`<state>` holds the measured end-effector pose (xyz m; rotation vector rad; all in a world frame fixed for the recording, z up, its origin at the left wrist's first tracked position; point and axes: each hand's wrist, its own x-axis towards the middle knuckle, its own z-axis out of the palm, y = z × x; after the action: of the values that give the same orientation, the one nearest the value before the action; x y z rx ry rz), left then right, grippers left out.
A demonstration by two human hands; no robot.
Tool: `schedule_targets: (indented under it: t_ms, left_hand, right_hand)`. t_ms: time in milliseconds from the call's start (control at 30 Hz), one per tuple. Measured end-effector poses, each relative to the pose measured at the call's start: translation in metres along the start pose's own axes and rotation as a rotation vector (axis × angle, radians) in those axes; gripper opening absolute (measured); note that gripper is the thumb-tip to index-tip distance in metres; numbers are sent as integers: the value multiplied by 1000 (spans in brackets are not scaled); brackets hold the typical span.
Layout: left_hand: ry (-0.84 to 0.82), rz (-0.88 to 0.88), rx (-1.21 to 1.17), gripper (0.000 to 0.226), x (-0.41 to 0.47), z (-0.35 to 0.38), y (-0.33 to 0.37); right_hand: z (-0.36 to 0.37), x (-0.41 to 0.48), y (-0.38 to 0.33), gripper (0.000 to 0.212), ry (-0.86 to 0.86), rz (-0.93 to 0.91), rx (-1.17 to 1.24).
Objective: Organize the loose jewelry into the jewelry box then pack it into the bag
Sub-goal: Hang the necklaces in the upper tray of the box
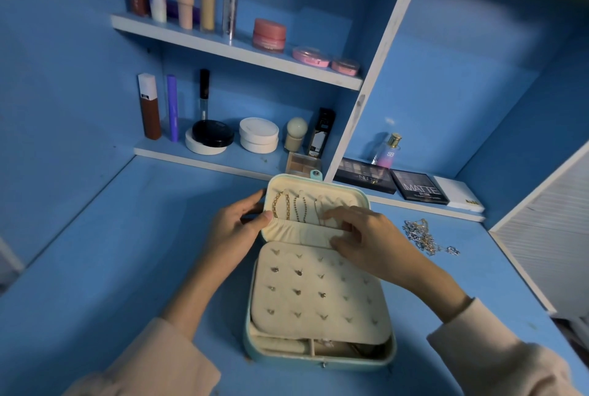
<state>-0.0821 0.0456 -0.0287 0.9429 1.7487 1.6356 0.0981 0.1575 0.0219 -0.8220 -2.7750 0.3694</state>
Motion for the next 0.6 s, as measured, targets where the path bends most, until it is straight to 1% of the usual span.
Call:
schedule_targets:
  t_ms: [67,100,267,433,500,600]
  left_hand:
    - [-3,-3,-2,43,0,0,0]
    - [-3,-5,-1,43,0,0,0]
    - [-1,-10,4,44,0,-1,-1]
    - [-5,-11,9,44,0,-1,0]
    - [-7,-12,12,43,0,-1,0]
    - [-12,-15,17,42,0,-1,0]
  right_hand:
    - [0,1,-1,46,-10,18,-18]
    - [0,1,-1,46,-8,18,-24]
    - [-1,-1,0,25,-10,2,4]
    - [-1,0,-3,21,-15,62,23]
    - [0,1,-4,23,-33,69,21]
    - [0,3,-4,30,-108,86,32]
